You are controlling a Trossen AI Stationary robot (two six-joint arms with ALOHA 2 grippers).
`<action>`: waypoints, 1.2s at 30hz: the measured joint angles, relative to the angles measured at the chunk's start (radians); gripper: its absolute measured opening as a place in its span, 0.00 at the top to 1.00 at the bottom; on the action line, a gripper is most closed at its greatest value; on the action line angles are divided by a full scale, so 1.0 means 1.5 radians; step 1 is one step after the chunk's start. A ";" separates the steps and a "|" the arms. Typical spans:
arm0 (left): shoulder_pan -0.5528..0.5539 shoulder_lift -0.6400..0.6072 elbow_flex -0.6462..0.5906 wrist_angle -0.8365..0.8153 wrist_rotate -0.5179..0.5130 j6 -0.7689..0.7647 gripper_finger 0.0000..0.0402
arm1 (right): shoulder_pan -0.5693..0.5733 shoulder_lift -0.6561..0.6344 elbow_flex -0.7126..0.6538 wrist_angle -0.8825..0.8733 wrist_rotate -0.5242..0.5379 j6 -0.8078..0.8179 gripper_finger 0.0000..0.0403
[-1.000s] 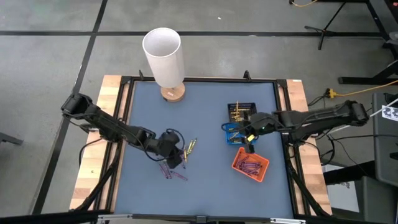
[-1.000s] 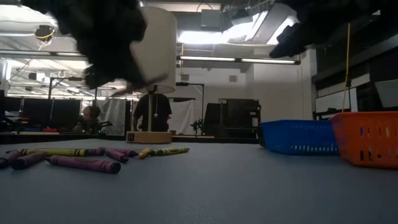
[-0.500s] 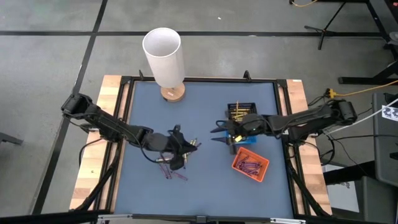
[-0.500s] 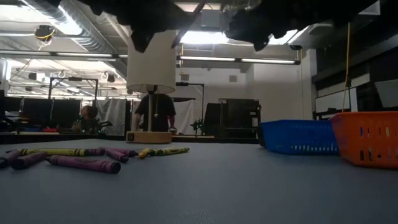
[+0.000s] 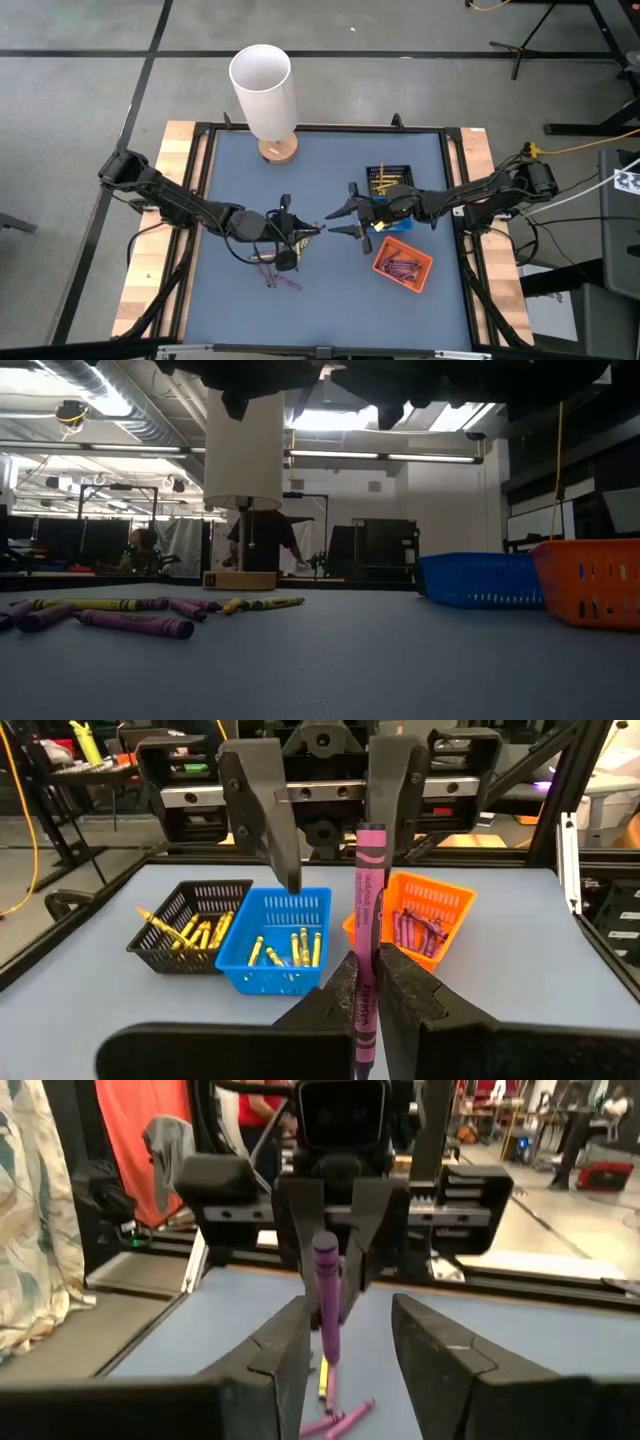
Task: Sort crayons
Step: Put the purple crayon into the orange bin
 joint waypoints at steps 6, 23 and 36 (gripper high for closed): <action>0.000 0.000 0.000 0.019 0.000 0.001 0.98 | 0.000 0.016 0.000 0.062 -0.004 0.000 0.65; 0.020 0.000 0.000 0.032 0.006 0.000 0.98 | -0.001 0.072 0.059 0.073 -0.042 0.000 0.65; 0.020 0.000 0.000 0.030 0.009 -0.001 0.98 | -0.001 0.072 0.059 0.048 -0.040 0.000 0.94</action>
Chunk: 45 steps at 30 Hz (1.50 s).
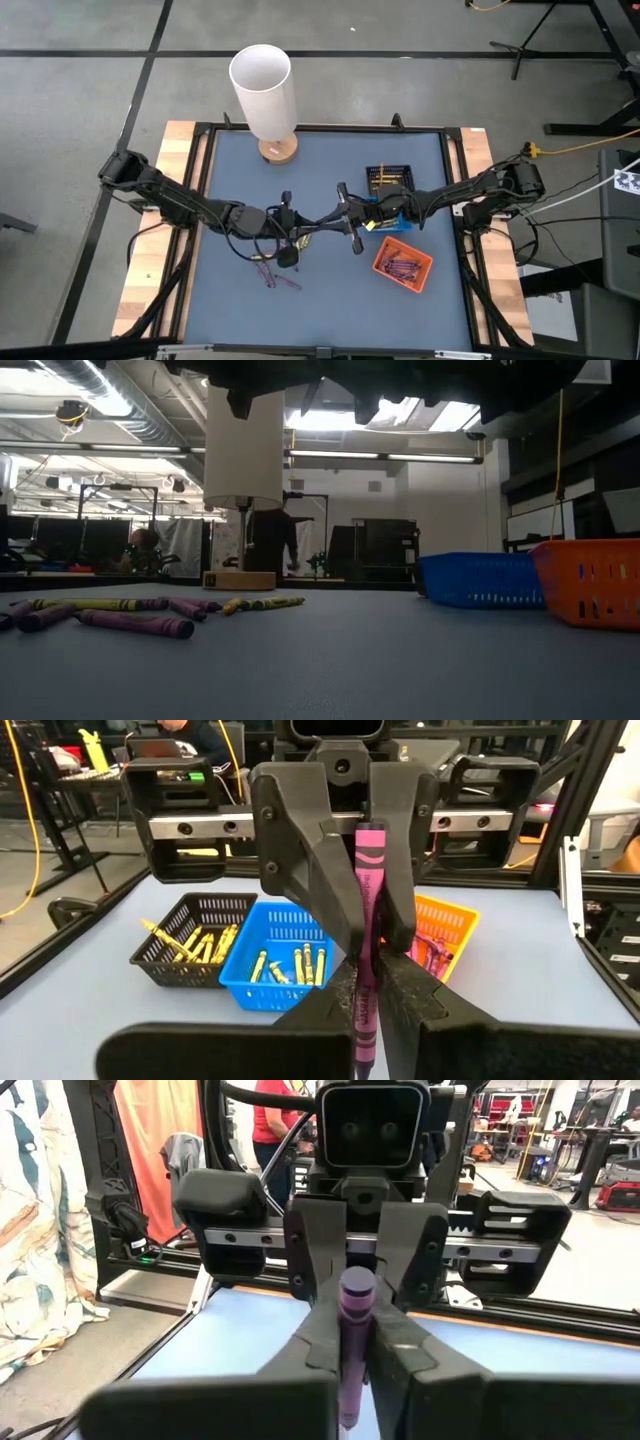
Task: Sort crayons
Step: Put the purple crayon into the orange bin
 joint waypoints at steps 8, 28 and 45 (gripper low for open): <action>0.000 0.000 0.000 -0.001 0.000 -0.005 0.96 | 0.000 -0.001 0.000 0.000 0.000 0.000 0.92; 0.001 0.000 0.000 -0.094 -0.005 -0.007 0.62 | 0.001 -0.190 -0.001 -0.559 -0.049 0.071 0.91; 0.001 0.000 0.000 -0.105 -0.003 -0.007 0.62 | 0.067 -0.202 -0.001 -0.927 -0.144 0.233 0.90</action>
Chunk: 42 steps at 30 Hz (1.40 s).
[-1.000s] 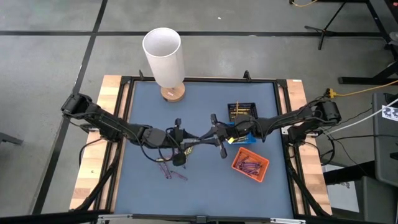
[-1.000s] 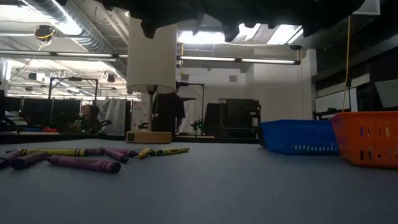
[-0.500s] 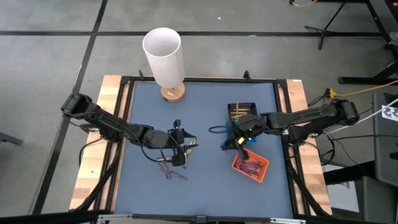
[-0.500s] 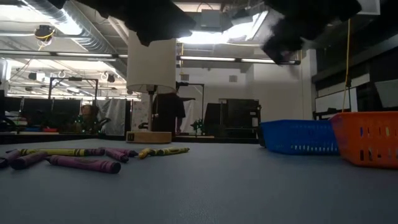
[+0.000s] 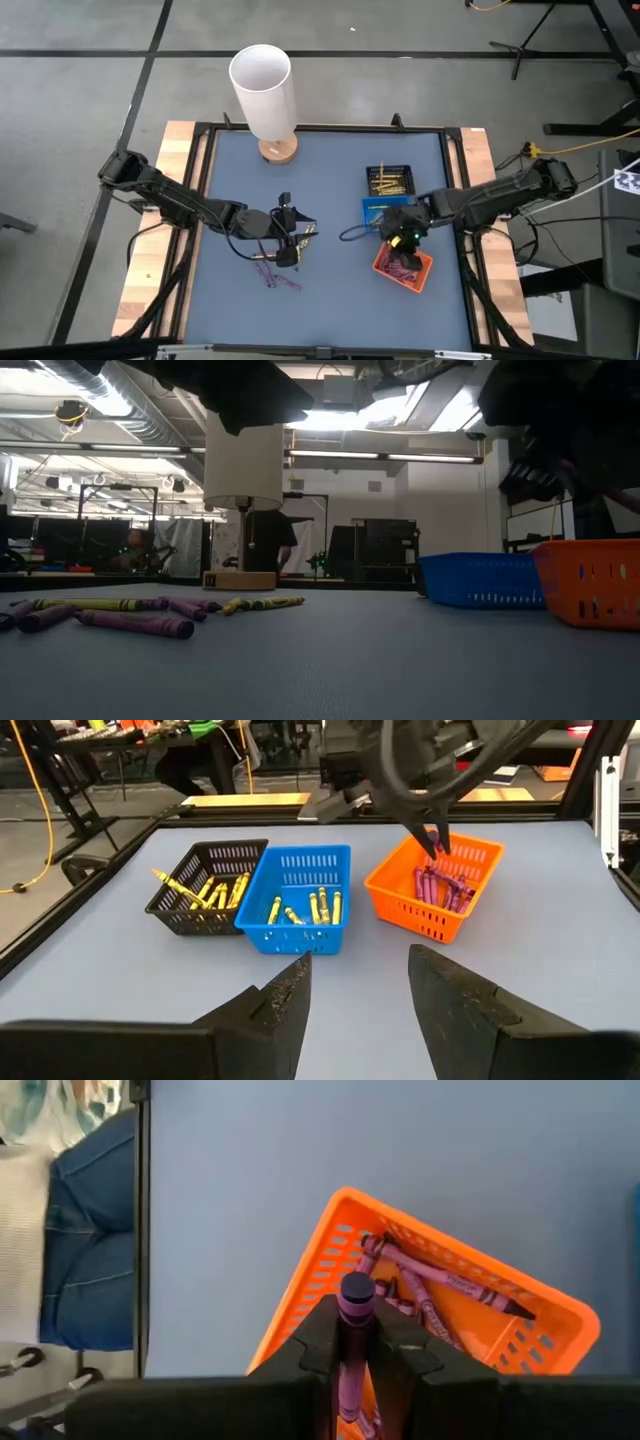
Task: Sort crayons
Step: Put the purple crayon into the orange bin
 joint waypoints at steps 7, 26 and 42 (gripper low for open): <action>0.000 0.000 0.000 -0.010 0.000 -0.037 0.62 | 0.027 0.000 0.000 -0.001 0.038 0.000 0.90; -0.048 0.043 0.000 -0.204 0.157 -0.157 0.62 | 0.025 0.000 0.000 -0.001 0.041 -0.005 0.73; -0.172 0.146 0.000 -0.196 0.168 -0.173 0.70 | 0.025 0.001 0.000 0.002 0.041 -0.006 0.71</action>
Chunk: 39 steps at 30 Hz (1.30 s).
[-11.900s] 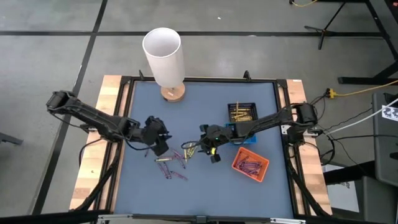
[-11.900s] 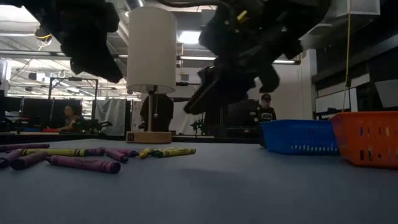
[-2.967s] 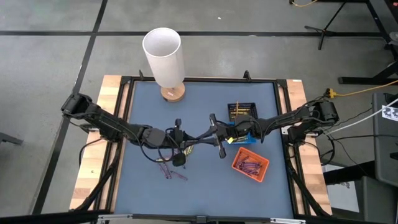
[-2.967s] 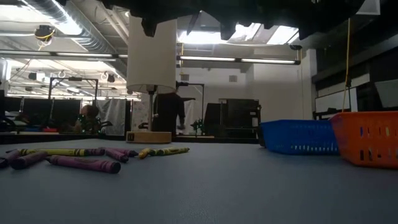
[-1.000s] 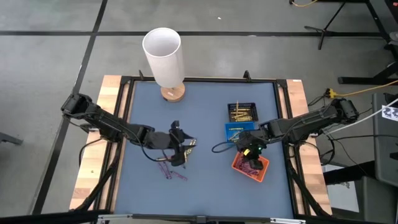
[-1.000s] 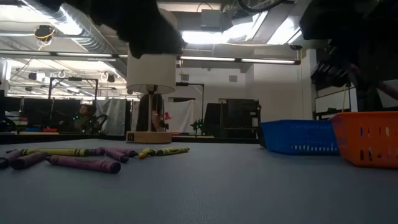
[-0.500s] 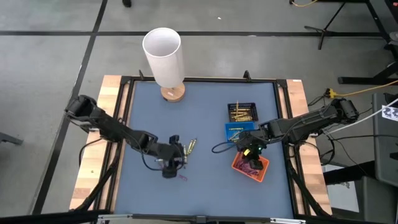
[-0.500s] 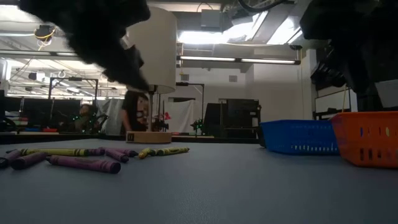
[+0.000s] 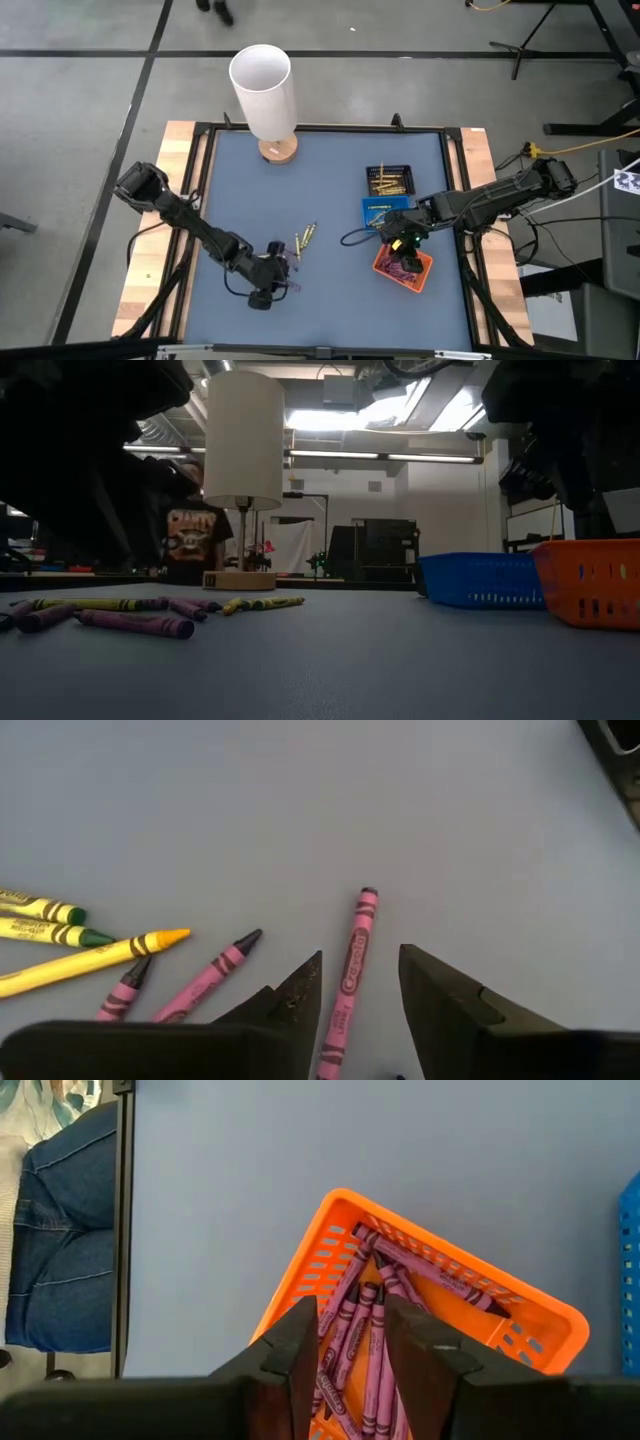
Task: Sort crayons
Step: Put the purple crayon into the orange bin
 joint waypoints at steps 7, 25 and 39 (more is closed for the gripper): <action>0.000 0.000 0.000 -0.004 0.000 -0.001 0.73 | 0.000 0.000 0.000 0.001 0.000 0.000 0.71; -0.001 0.060 0.001 -0.029 0.005 -0.034 0.73 | 0.000 0.000 0.000 0.001 0.000 0.000 0.71; -0.001 0.067 0.000 -0.005 -0.023 -0.034 0.89 | 0.000 0.000 0.000 0.019 0.000 0.000 0.71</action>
